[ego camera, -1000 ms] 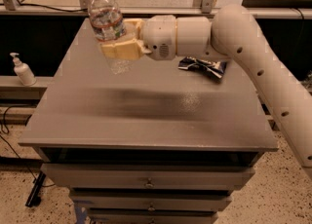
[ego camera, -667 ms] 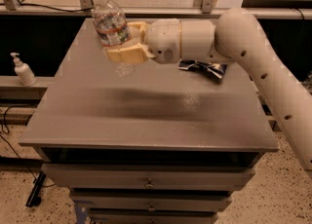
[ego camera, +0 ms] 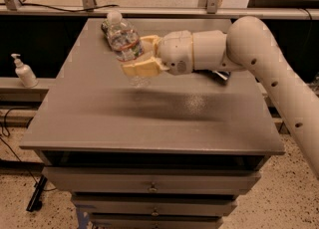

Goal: Place water bottle upright

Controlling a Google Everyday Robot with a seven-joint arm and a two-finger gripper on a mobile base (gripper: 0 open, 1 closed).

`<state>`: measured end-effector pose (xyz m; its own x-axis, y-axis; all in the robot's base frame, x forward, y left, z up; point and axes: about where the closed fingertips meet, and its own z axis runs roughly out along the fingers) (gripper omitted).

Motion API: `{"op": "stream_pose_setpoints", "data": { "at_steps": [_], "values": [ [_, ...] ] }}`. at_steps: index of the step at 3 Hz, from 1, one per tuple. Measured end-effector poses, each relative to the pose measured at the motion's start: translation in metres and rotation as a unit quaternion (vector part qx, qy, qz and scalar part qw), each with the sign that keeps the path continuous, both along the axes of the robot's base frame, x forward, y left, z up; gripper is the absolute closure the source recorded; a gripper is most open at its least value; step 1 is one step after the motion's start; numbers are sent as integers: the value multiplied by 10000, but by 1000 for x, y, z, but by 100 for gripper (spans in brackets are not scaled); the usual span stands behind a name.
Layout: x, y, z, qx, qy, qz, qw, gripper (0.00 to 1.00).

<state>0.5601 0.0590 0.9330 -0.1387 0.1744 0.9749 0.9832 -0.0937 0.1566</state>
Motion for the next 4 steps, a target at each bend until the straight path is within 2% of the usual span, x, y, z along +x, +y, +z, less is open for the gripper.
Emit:
{"op": "stream_pose_setpoints", "data": {
  "at_steps": [1,2,3,4],
  "values": [
    [3,-8,-15,90,135,-53,9999,100],
    [7,-15,-26,356,305,-152,9988,100],
    [10,-19,-29,510,395,-132,9978,82],
    [9,-22,-30,550,411,-69,9976,59]
  ]
}}
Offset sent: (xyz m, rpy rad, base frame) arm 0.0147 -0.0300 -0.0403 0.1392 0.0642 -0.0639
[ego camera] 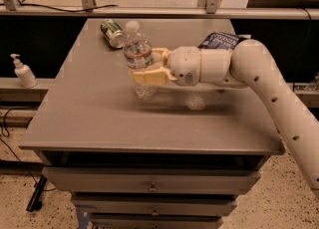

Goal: Place water bottle upright

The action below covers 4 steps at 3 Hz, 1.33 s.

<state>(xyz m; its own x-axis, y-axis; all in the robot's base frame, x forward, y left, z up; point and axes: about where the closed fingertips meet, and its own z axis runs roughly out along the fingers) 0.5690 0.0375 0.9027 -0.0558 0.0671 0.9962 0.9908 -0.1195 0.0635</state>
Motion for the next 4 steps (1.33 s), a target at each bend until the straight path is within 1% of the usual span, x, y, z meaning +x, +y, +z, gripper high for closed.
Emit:
{"op": "stream_pose_setpoints", "data": {
  "at_steps": [2,3,4],
  "values": [
    [-5,-5,-2,10,5,17,10000,13],
    [-8,-7,-3,-1,12,1,10000,0],
    [-10,-13,0,-24,-11,-53,10000,0]
  ]
}}
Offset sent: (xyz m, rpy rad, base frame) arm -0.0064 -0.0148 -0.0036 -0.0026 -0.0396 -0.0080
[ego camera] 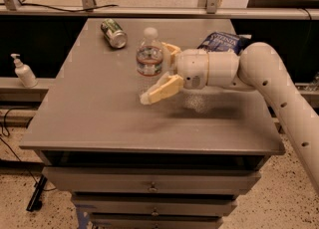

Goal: Place water bottle upright

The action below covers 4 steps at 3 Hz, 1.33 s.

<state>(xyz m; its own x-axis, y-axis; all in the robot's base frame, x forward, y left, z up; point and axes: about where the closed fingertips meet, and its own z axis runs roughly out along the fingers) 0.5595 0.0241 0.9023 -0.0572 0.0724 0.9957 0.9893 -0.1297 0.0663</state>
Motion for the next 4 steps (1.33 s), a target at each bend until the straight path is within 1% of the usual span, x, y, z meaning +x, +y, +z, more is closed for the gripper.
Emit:
{"op": "stream_pose_setpoints", "data": {
  "at_steps": [1,2,3,4],
  "values": [
    [0,-22,32,-247,-261,-131,9993,0],
    [-4,-49,98,-647,-763,-276,9946,0],
    [-20,-75,180,-1141,-1488,-476,9811,0],
    [-21,-98,217,-991,-1614,-718,9793,0]
  ]
}}
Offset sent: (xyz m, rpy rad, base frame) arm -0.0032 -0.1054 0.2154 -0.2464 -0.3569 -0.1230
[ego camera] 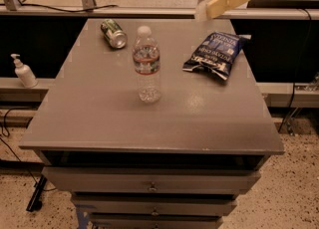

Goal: Place water bottle upright

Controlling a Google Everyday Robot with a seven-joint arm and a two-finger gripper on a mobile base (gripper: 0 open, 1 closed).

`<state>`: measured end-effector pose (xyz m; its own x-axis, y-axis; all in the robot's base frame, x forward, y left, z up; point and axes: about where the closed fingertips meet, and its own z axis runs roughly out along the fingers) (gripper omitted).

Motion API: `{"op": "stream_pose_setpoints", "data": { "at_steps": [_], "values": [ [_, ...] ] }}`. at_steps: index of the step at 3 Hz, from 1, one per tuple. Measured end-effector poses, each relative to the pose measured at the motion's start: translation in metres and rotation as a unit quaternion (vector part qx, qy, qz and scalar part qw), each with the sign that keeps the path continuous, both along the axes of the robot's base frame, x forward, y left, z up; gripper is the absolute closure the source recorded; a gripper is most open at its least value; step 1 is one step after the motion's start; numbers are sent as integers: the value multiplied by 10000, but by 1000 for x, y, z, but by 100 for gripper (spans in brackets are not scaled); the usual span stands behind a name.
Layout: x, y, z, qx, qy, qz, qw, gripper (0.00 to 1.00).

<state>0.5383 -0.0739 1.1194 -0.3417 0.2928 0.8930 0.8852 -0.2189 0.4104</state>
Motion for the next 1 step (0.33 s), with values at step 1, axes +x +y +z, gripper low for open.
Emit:
{"op": "stream_pose_setpoints", "data": {
  "at_steps": [1],
  "values": [
    [0,3,-1,6,58,14,10000,0]
  ]
}}
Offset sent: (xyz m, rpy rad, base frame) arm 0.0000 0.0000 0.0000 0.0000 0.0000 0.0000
